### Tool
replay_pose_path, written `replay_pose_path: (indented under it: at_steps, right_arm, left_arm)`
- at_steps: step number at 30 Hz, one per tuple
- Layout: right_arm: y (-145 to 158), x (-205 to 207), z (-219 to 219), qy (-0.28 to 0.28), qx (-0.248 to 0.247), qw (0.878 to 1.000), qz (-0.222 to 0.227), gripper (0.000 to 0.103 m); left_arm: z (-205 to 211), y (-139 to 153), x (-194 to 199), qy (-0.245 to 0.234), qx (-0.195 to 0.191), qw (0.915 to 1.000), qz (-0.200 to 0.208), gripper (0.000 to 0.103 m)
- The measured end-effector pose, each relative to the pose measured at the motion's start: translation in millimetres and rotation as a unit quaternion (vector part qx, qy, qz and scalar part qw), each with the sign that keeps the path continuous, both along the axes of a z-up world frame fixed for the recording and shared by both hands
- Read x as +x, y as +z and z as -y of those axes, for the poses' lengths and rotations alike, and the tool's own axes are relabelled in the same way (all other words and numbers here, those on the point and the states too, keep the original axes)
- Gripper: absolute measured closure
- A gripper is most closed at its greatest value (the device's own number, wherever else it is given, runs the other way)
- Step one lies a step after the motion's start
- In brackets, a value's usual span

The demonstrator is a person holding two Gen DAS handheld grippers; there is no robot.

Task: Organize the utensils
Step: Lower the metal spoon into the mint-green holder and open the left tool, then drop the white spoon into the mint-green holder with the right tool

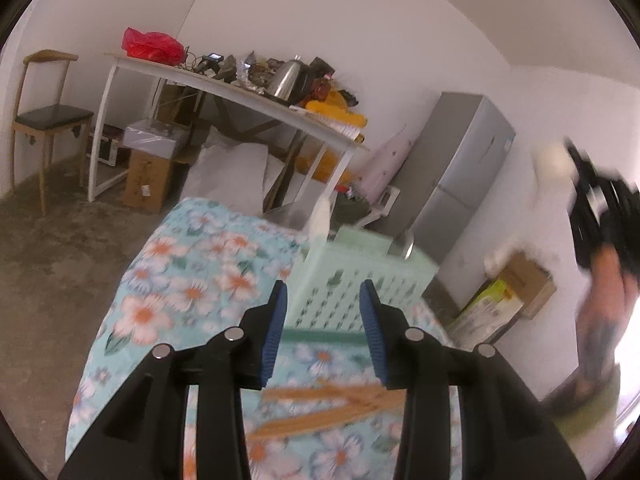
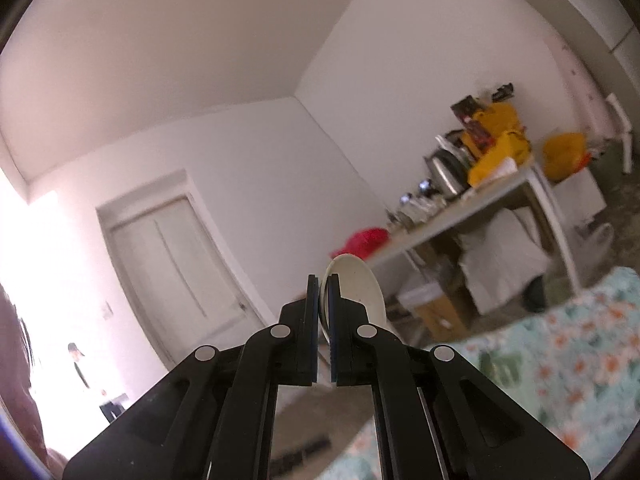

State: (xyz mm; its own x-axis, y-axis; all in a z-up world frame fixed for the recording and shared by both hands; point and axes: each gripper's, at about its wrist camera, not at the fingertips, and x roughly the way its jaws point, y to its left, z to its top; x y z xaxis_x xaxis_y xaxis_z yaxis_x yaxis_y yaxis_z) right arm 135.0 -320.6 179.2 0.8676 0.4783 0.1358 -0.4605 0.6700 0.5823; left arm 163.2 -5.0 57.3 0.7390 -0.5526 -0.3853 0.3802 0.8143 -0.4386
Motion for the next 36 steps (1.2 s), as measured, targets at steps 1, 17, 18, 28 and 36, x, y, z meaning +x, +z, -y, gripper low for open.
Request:
replay_pose_path:
  at_steps: [1, 17, 18, 28, 36]
  right_arm:
    - [-3, 12, 4, -0.002, 0.007, 1.000, 0.000, 0.100]
    - [-134, 83, 39, -0.006, 0.169, 0.975, -0.145, 0.099]
    - [-140, 78, 40, -0.005, 0.174, 0.973, -0.152, 0.099]
    - [-116, 50, 21, -0.050, 0.081, 0.979, -0.183, 0.092]
    - [-125, 45, 27, -0.062, 0.089, 0.972, -0.209, 0.092]
  left_arm:
    - [0, -3, -5, -0.001, 0.005, 1.0000, -0.002, 0.067]
    - [-9, -26, -23, 0.010, 0.017, 0.9994, -0.028, 0.067]
    - [-9, -26, -22, 0.010, 0.017, 0.9994, -0.029, 0.067]
    - [-5, -31, -25, 0.012, 0.008, 0.9990, -0.043, 0.067]
    - [-4, -25, -31, 0.010, 0.008, 0.9992, -0.037, 0.067]
